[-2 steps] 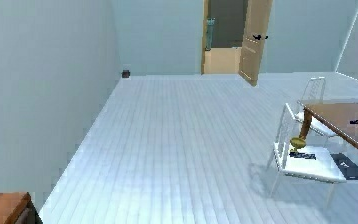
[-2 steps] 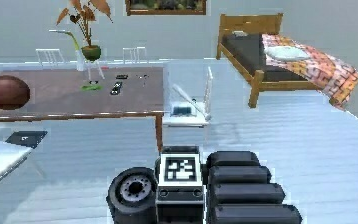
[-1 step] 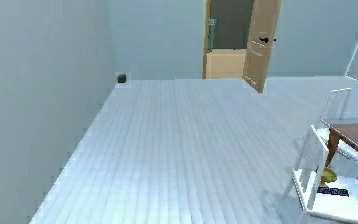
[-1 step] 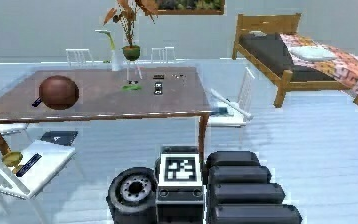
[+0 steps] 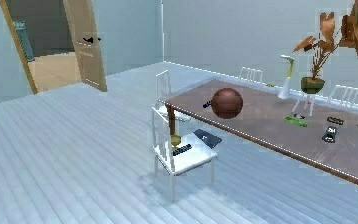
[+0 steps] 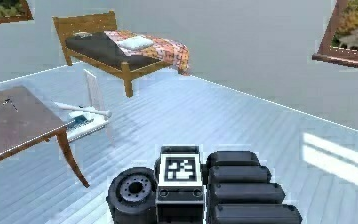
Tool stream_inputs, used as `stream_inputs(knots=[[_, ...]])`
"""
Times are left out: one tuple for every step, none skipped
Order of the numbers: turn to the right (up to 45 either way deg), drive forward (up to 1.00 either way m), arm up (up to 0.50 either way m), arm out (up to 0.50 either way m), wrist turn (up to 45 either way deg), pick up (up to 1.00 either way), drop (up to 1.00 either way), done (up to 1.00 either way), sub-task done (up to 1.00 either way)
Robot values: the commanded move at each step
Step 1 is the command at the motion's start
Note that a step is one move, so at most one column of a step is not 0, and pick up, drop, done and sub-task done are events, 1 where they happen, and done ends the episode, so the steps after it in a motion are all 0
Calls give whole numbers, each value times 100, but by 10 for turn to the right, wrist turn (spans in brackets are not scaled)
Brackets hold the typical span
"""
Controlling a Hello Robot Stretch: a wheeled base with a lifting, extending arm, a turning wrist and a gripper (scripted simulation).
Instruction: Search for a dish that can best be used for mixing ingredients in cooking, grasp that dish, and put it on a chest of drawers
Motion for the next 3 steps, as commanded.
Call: stream_inputs(knots=[[210,0,0,0,0,0,0,0,0],[-450,0,0,0,0,0,0,0,0],[-240,0,0,0,0,0,0,0,0]])
